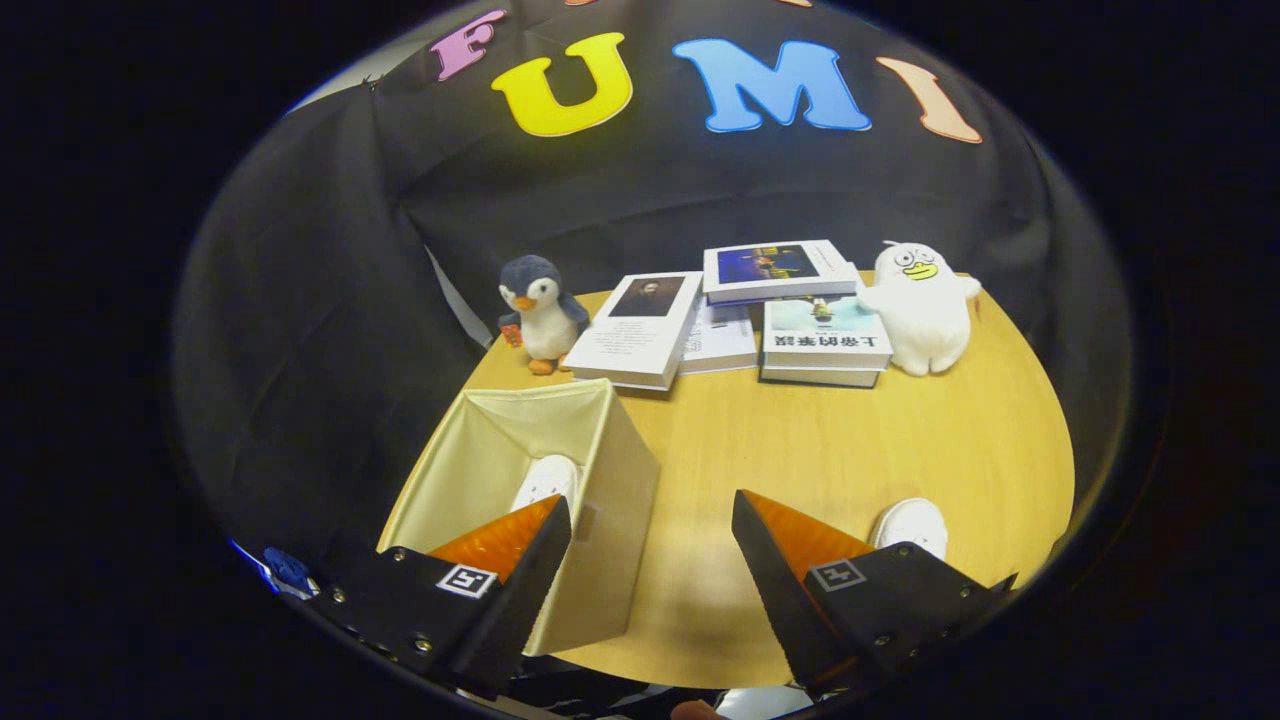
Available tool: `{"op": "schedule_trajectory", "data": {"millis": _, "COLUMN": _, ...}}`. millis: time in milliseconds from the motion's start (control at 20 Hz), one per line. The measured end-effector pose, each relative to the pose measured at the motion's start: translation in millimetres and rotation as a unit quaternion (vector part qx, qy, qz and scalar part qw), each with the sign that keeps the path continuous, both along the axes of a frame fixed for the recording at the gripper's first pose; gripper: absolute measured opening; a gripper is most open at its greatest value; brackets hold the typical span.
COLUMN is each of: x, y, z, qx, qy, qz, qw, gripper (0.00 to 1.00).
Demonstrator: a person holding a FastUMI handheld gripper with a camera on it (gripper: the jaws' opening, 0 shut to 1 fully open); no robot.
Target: Open the storage box then place both shoes into the box .Put the left shoe in first, then the right shoe, with the right side of both shoes facing outward in a uniform manner.
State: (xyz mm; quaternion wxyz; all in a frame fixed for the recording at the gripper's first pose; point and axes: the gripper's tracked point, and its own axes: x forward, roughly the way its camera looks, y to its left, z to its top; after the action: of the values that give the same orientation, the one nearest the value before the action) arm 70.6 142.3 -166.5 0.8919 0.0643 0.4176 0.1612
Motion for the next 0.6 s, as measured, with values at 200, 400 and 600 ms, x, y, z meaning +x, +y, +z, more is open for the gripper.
{"op": "schedule_trajectory", "data": {"millis": 200, "x": 1, "y": -57, "z": -16, "qx": -0.036, "qy": -0.004, "qz": -0.025, "qw": 0.999, "gripper": 0.98}}
{"op": "schedule_trajectory", "data": {"millis": 400, "x": -5, "y": -107, "z": -35, "qx": -0.052, "qy": 0.007, "qz": -0.053, "qw": 0.997, "gripper": 0.98}}
{"op": "schedule_trajectory", "data": {"millis": 600, "x": -11, "y": -154, "z": -53, "qx": -0.060, "qy": 0.022, "qz": -0.082, "qw": 0.995, "gripper": 0.98}}
